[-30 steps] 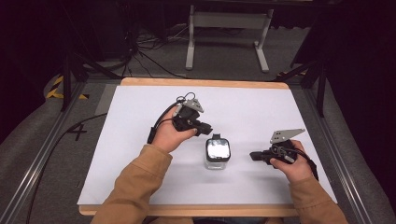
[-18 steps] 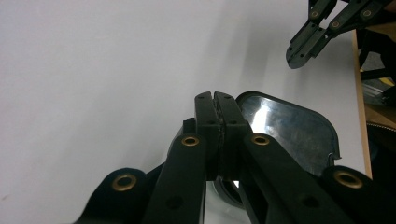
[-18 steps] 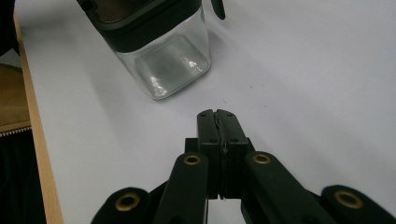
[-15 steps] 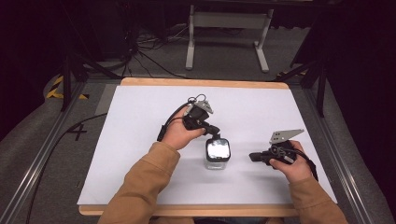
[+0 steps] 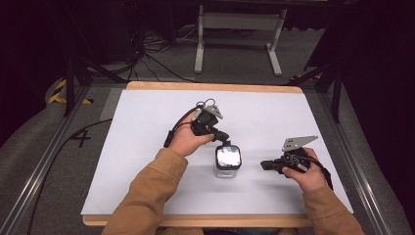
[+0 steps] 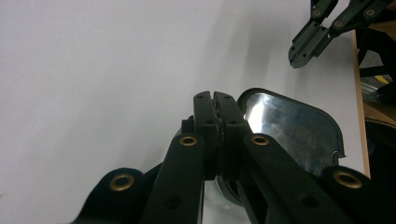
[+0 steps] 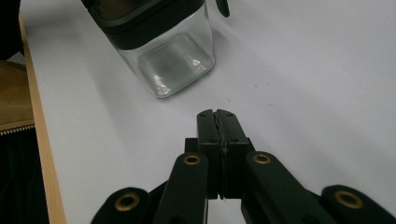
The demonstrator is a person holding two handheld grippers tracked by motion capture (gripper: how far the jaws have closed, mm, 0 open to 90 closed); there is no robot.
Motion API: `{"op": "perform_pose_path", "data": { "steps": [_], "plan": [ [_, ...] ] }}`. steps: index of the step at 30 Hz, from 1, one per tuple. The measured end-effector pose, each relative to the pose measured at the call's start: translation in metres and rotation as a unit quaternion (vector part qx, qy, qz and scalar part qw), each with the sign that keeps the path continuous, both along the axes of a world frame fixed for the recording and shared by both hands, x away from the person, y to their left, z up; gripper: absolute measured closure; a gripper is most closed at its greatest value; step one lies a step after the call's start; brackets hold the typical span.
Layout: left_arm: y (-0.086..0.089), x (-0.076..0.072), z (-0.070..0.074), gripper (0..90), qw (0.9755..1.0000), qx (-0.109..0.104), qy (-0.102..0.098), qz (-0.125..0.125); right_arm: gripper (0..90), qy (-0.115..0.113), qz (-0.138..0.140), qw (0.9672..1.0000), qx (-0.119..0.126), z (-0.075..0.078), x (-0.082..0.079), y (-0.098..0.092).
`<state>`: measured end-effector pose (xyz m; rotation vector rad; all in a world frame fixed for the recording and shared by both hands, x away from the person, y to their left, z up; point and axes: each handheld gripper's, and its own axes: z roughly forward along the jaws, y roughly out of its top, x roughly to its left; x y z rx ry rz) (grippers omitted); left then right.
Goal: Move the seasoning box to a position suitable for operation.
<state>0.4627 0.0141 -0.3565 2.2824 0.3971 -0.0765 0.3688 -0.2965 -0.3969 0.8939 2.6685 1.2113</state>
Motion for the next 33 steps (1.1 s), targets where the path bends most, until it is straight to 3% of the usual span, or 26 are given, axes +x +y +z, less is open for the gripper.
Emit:
{"op": "perform_pose_path", "data": {
  "steps": [5,8,20,33],
  "plan": [
    [-0.001,0.0,0.001,89.6,0.9999,0.012,-0.005,-0.005,90.0,-0.001,0.001,1.0,0.001,0.0,0.0,0.0],
    [-0.001,0.0,-0.002,89.7,1.0,0.0,0.0,0.001,90.0,-0.002,0.002,1.0,0.003,0.001,-0.001,0.001],
    [0.0,0.003,-0.003,90.0,0.9999,-0.006,0.01,0.002,90.0,-0.008,0.013,0.9999,0.007,0.006,-0.004,0.007],
    [0.0,0.004,-0.003,90.0,0.9998,-0.006,0.017,0.005,90.0,-0.023,0.043,0.9986,0.019,0.014,-0.011,0.022]
  ]
}}
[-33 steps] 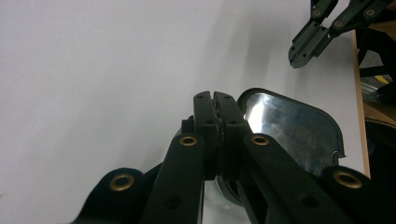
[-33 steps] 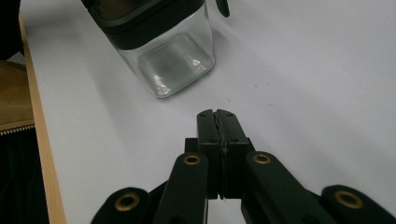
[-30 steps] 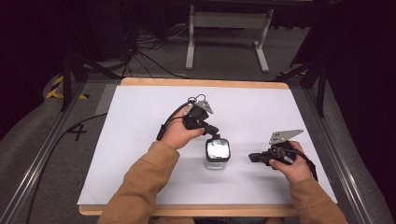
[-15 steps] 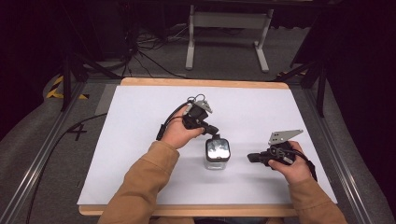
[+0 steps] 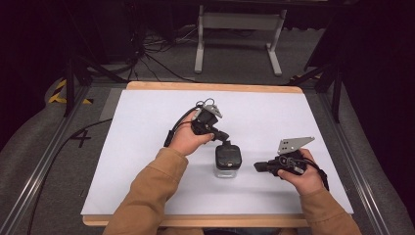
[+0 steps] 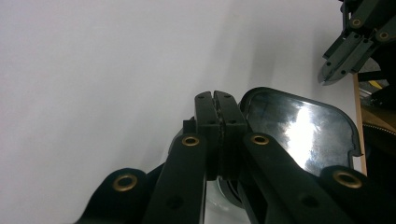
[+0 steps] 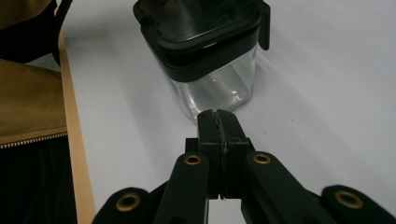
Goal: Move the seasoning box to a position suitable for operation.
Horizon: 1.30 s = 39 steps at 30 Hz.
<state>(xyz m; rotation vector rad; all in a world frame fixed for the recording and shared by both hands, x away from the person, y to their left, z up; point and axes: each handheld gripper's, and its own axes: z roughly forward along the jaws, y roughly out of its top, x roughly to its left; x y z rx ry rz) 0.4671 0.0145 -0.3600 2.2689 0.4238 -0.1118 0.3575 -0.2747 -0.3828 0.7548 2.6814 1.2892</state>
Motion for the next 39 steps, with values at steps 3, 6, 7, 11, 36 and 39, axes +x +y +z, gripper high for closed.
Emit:
{"op": "perform_pose_path", "data": {
  "steps": [3,6,7,11,36,39],
  "plan": [
    [0.0,0.001,0.0,90.0,1.0,-0.001,0.001,0.001,90.0,-0.002,0.005,1.0,0.001,0.001,-0.001,0.003],
    [0.0,0.001,-0.001,90.0,1.0,-0.001,0.003,0.002,90.0,-0.002,0.006,1.0,0.001,0.001,-0.001,0.004],
    [0.0,0.001,-0.001,90.0,1.0,-0.001,0.003,0.003,90.0,-0.002,0.007,1.0,0.003,0.001,-0.002,0.005],
    [0.0,0.001,-0.001,90.0,1.0,-0.003,0.004,0.006,90.0,-0.006,0.012,0.9999,0.008,0.003,-0.003,0.008],
    [0.053,-0.035,0.033,87.5,0.9959,-0.064,-0.036,0.052,90.0,-0.059,0.016,0.997,0.049,0.014,0.001,0.035],
    [0.063,-0.047,0.035,87.8,0.9952,-0.068,-0.041,0.057,90.0,-0.063,0.013,0.9966,0.051,0.017,0.001,0.035]
  ]
}}
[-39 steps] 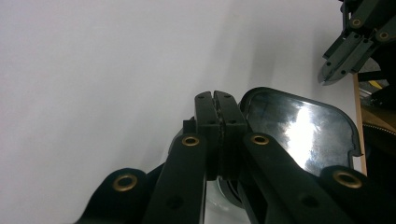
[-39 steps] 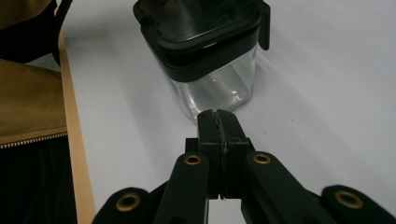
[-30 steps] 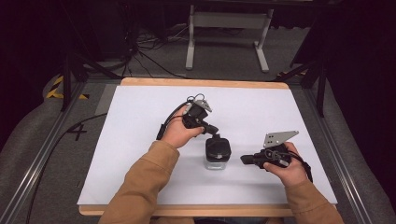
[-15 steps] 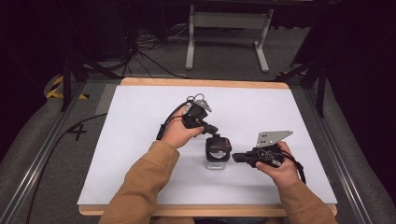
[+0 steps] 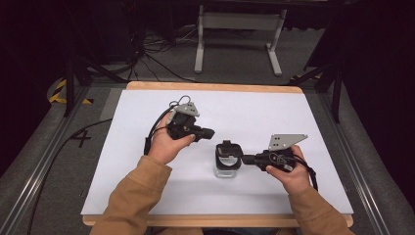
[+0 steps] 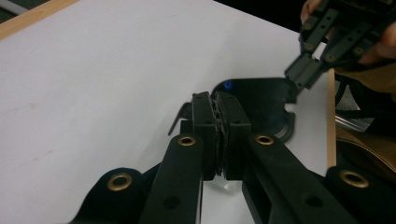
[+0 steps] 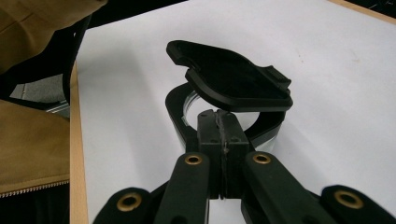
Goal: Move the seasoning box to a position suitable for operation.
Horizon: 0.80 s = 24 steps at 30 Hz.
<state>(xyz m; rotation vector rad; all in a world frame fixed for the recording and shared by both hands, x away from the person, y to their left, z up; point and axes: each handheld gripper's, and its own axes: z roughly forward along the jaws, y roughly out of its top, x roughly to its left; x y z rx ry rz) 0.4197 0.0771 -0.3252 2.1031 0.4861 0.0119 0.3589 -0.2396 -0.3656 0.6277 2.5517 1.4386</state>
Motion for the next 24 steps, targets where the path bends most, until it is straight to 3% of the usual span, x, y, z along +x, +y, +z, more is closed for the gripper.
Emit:
{"op": "perform_pose_path", "data": {
  "steps": [5,9,14,20,24],
  "plan": [
    [0.016,-0.031,-0.007,88.3,0.9999,-0.015,0.0,0.001,90.0,-0.006,-0.006,0.9999,0.007,0.004,0.002,0.002],
    [0.012,-0.046,-0.02,88.5,0.9997,-0.015,0.011,-0.016,90.0,-0.01,-0.009,0.9998,0.014,0.007,0.006,0.006],
    [-0.006,-0.05,-0.039,89.4,0.9996,-0.012,0.015,-0.02,90.0,-0.018,-0.007,0.9996,0.019,0.009,0.009,0.012],
    [-0.022,-0.053,-0.045,89.6,0.9997,-0.021,0.003,-0.012,90.0,-0.02,-0.009,0.9995,0.025,0.012,0.011,0.012],
    [-0.032,-0.054,-0.049,89.6,0.9999,-0.001,-0.002,-0.011,90.0,-0.02,-0.011,0.9994,0.027,0.013,0.012,0.013]
  ]
}}
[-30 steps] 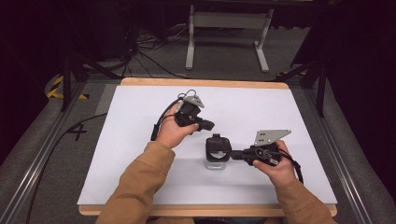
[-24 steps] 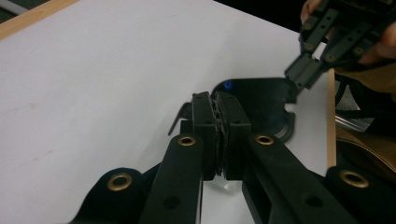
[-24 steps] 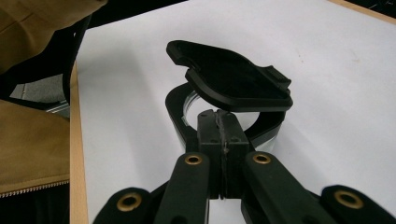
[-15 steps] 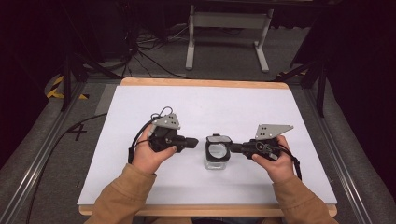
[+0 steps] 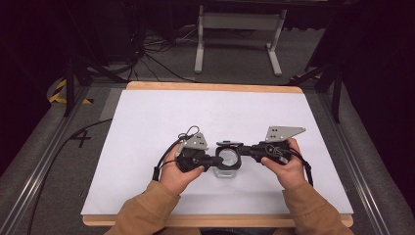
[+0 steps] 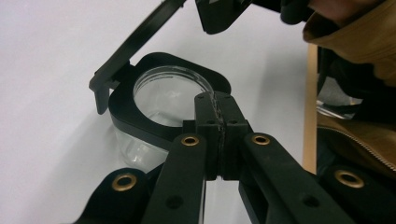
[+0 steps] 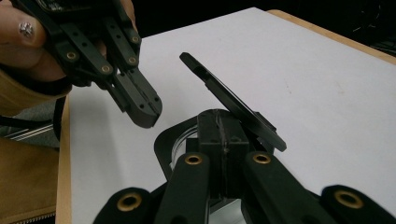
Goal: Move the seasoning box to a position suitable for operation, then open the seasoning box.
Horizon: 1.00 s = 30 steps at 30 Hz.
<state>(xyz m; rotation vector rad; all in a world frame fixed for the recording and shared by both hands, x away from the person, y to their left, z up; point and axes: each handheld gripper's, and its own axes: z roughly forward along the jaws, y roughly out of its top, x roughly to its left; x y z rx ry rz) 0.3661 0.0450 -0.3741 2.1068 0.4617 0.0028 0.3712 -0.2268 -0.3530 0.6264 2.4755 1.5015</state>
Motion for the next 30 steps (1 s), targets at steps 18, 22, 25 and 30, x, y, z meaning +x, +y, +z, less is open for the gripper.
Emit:
{"op": "perform_pose_path", "data": {
  "steps": [18,22,25,30],
  "plan": [
    [-0.008,0.002,-0.004,90.0,0.9994,0.034,0.001,0.003,90.0,0.0,-0.034,0.9993,0.013,0.011,0.028,0.006],
    [-0.008,0.002,-0.004,90.0,0.9994,0.036,0.002,0.002,90.0,0.004,-0.044,0.9989,0.014,0.011,0.035,0.006],
    [-0.008,0.002,-0.004,90.0,0.9994,0.035,0.003,0.0,90.0,0.009,-0.05,0.9986,0.018,0.011,0.041,0.007],
    [-0.008,0.002,-0.004,90.0,0.9994,0.035,0.003,0.0,90.0,0.015,-0.064,0.9976,0.021,0.008,0.048,0.005]
  ]
}}
